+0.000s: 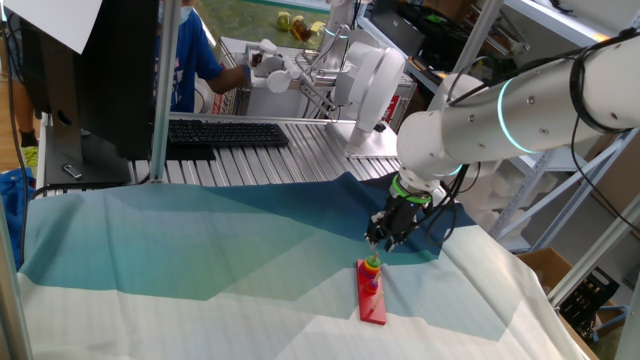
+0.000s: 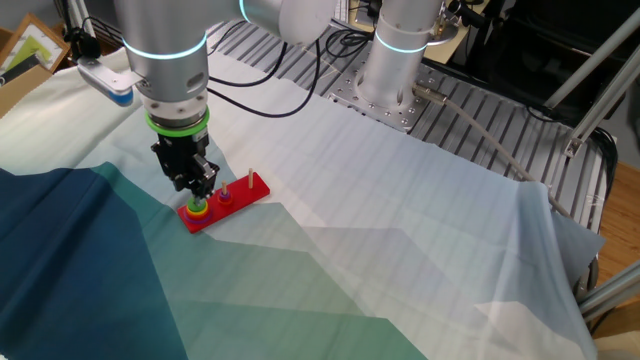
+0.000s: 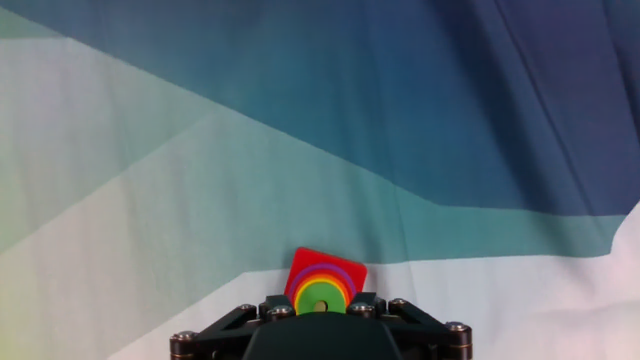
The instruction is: Take out one Hanoi block and throw it aside
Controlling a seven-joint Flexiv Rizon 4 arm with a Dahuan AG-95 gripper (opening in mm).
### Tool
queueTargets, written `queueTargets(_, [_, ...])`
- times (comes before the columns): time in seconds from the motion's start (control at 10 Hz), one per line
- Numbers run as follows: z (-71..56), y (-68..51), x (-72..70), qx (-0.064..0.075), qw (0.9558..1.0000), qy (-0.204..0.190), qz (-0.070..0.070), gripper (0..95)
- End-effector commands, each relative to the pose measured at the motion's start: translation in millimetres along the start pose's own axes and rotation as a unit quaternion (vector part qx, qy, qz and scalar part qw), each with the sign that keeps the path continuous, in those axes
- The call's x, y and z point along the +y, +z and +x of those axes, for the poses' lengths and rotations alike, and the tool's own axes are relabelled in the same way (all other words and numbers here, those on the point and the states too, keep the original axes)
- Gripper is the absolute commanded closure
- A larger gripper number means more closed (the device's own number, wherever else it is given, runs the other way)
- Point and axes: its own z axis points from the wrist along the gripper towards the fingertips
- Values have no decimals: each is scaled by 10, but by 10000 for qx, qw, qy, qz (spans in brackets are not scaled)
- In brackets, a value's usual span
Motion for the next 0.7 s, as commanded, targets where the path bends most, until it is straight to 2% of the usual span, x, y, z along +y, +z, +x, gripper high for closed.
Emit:
queueTargets(0.1, [8,22,-7,-6,10000,-1,10,570])
queueTargets(0.7, [17,132,-18,-67,10000,13,-42,570])
